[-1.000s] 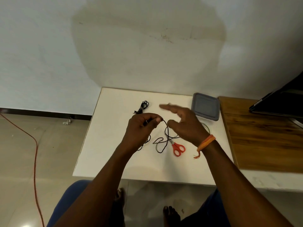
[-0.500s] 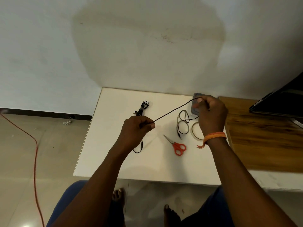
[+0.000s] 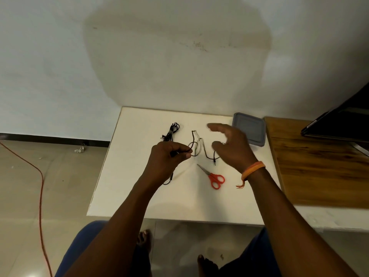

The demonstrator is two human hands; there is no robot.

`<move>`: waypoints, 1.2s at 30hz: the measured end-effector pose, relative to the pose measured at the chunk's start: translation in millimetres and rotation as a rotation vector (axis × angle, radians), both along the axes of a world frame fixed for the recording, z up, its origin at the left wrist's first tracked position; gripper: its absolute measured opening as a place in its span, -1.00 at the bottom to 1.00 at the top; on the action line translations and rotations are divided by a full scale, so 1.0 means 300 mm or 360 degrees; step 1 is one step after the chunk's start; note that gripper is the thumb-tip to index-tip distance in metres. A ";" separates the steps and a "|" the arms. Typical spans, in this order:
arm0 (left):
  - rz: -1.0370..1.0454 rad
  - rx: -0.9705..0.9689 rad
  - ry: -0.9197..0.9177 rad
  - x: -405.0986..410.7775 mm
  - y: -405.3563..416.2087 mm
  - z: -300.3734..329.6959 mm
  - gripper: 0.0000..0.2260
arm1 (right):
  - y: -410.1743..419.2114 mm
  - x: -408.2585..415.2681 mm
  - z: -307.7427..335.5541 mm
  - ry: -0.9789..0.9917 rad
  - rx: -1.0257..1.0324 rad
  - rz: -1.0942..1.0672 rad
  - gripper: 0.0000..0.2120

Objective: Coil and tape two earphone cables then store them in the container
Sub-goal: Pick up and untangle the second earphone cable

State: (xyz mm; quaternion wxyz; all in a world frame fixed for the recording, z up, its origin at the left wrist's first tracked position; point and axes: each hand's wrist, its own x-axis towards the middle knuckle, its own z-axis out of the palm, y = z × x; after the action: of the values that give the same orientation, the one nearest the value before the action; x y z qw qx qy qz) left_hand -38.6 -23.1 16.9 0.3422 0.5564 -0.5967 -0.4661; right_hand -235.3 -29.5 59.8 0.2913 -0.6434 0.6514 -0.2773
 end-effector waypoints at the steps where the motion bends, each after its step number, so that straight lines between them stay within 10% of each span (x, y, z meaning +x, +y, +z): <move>1: -0.0007 -0.0012 0.0009 -0.005 0.002 -0.001 -0.88 | 0.009 0.021 0.003 -0.0009 0.0012 0.0141 -0.56; 10: -0.0169 -0.0377 -0.0152 0.000 -0.006 -0.029 -0.87 | 0.037 0.086 -0.016 -0.0077 0.0067 0.0399 -0.55; 16: -0.0186 -0.0427 -0.0240 -0.010 0.004 -0.033 -0.82 | 0.034 0.112 -0.024 -0.0111 -0.0058 0.0165 -0.91; 23: 0.0237 -0.0097 0.0099 -0.024 0.003 0.016 -0.58 | 0.012 0.076 0.007 -0.1086 0.0235 -0.0615 -0.90; 29: 0.0200 0.0048 0.0071 -0.001 -0.002 0.021 -0.89 | -0.009 0.051 0.020 -0.2007 0.0387 -0.0782 -0.87; 36: 0.0134 0.0093 -0.0026 -0.007 0.003 0.022 -0.85 | -0.024 0.006 -0.009 -0.1990 0.0583 -0.1026 -0.82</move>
State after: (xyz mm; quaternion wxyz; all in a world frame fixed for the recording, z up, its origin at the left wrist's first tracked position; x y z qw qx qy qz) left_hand -40.8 -22.3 23.4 0.3401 0.5946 -0.5618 -0.4639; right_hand -233.6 -36.6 57.1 0.6159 -0.0817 0.5563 -0.5518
